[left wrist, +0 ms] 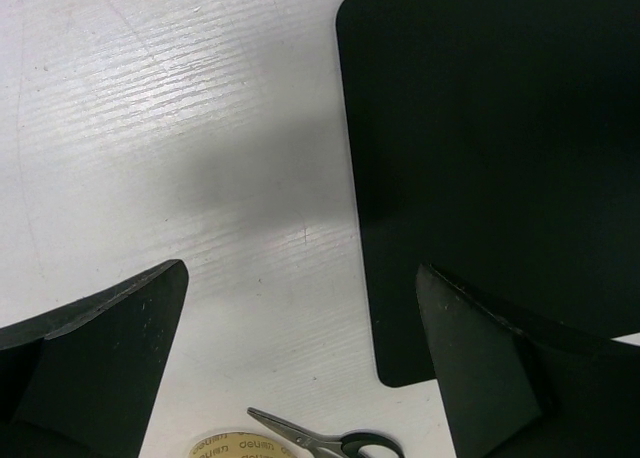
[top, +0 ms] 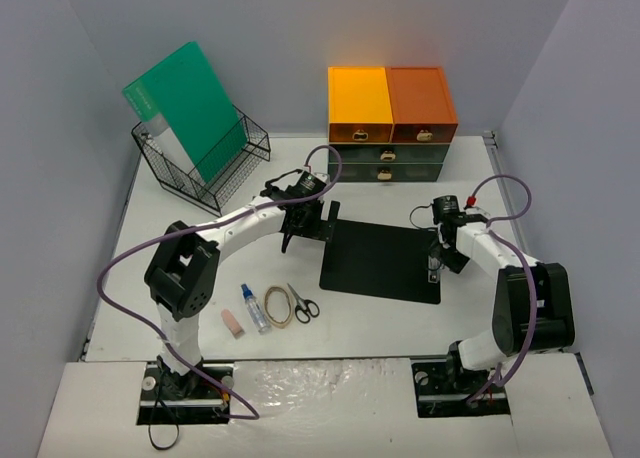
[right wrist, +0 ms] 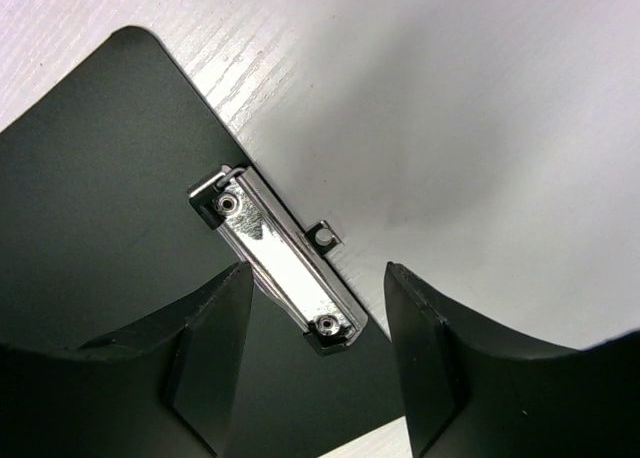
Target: Organize the desk
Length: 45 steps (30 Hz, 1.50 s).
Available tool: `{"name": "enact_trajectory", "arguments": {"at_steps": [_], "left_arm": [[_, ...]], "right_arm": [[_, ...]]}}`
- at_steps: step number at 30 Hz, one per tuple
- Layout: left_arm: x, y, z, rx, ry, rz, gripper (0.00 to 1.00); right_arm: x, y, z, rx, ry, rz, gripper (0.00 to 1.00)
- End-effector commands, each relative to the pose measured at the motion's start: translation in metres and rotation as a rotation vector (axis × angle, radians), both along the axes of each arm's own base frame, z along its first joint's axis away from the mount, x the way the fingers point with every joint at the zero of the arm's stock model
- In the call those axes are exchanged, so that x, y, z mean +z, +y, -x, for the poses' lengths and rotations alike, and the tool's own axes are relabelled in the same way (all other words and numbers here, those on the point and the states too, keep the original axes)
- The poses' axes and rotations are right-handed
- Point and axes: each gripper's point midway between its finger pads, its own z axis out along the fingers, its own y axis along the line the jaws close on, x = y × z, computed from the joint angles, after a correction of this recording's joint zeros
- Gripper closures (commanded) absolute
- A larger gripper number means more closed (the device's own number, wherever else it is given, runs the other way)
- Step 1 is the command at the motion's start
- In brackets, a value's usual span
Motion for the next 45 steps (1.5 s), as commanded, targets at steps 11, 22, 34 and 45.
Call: {"name": "enact_trajectory", "arguments": {"at_steps": [11, 22, 34, 45], "left_arm": [[0.032, -0.009, -0.013, -0.012, -0.085, 0.034, 0.03], [0.035, -0.006, -0.012, -0.014, -0.092, 0.024, 0.03], [0.039, -0.002, -0.011, -0.014, -0.1, 0.014, 0.03], [0.043, 0.007, -0.01, 0.0, -0.12, -0.009, 0.03]], "right_arm": [[-0.011, -0.011, 0.003, -0.034, 0.054, 0.052, 0.55], [-0.028, -0.009, -0.001, 0.004, 0.101, 0.05, 0.68], [-0.055, 0.005, 0.007, 0.091, 0.177, -0.018, 0.83], [-0.075, 0.017, 0.017, 0.171, 0.25, -0.079, 0.83]]}}
